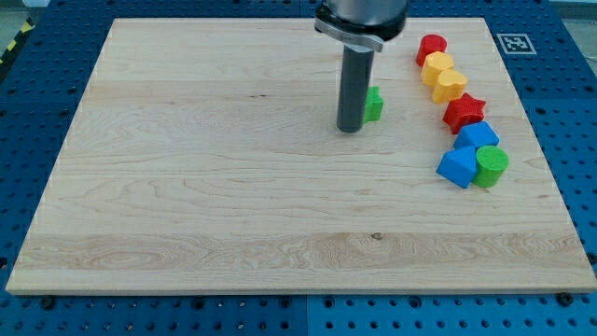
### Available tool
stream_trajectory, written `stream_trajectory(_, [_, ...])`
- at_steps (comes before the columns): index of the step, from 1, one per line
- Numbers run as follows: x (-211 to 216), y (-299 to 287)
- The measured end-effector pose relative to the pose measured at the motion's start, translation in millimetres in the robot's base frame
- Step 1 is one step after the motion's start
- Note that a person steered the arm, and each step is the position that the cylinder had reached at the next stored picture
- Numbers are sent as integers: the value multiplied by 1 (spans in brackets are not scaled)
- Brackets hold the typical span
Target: Push the green star bit a left
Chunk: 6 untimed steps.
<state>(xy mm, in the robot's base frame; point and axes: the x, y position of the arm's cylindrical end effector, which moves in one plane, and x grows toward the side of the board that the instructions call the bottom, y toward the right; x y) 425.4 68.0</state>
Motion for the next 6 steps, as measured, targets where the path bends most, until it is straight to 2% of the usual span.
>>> stream_trajectory(1, [9, 35])
stream_trajectory(2, [-10, 71])
stream_trajectory(3, [-23, 81])
stream_trajectory(4, [-24, 59])
stream_trajectory(5, [-43, 12])
stream_trajectory(6, [-59, -10])
